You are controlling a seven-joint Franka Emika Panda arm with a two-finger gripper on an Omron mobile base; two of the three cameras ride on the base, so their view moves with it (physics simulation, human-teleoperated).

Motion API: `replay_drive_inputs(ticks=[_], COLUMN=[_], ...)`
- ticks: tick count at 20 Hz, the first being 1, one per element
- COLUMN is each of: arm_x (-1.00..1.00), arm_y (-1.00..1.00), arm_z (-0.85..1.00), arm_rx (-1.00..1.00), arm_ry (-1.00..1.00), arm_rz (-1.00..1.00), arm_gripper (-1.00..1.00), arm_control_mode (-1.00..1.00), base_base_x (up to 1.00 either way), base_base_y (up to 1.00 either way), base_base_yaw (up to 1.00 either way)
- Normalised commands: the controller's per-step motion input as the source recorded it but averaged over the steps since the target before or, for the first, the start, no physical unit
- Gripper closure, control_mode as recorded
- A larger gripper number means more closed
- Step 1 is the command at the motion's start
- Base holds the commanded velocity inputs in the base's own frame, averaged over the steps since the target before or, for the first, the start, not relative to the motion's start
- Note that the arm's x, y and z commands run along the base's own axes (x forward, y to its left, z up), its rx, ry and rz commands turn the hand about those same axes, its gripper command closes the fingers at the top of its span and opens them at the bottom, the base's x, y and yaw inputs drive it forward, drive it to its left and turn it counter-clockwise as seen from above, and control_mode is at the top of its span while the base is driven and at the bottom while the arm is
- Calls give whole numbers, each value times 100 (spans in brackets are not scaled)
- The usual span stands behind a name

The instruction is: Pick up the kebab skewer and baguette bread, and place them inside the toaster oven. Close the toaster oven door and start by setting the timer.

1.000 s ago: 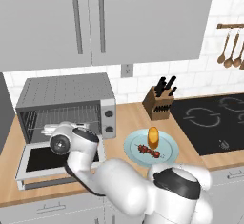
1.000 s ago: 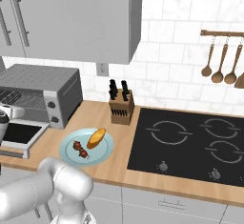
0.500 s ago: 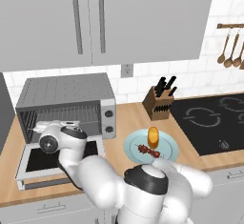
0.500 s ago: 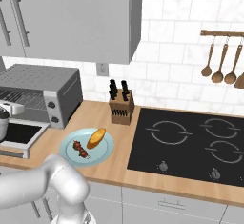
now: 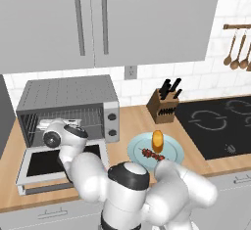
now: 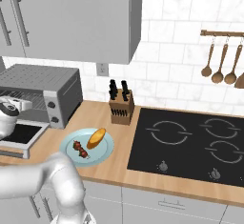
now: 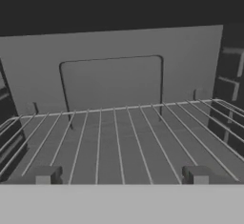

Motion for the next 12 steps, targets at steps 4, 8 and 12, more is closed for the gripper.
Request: replay_drive_inputs(ticks=[4,8,12], arm_x=[46,3,0], arm_y=[15,15,13], arm_z=[-41,-62,-72], arm_rx=[0,-1,-2], arm_ry=[0,1,0], arm_rz=[0,0,0], arm_gripper=[-100,-100,-100], arm_control_mode=[-100,-100,-100], base_base_x=[0,0,0], base_base_y=[0,0,0], base_base_yaw=[0,0,0])
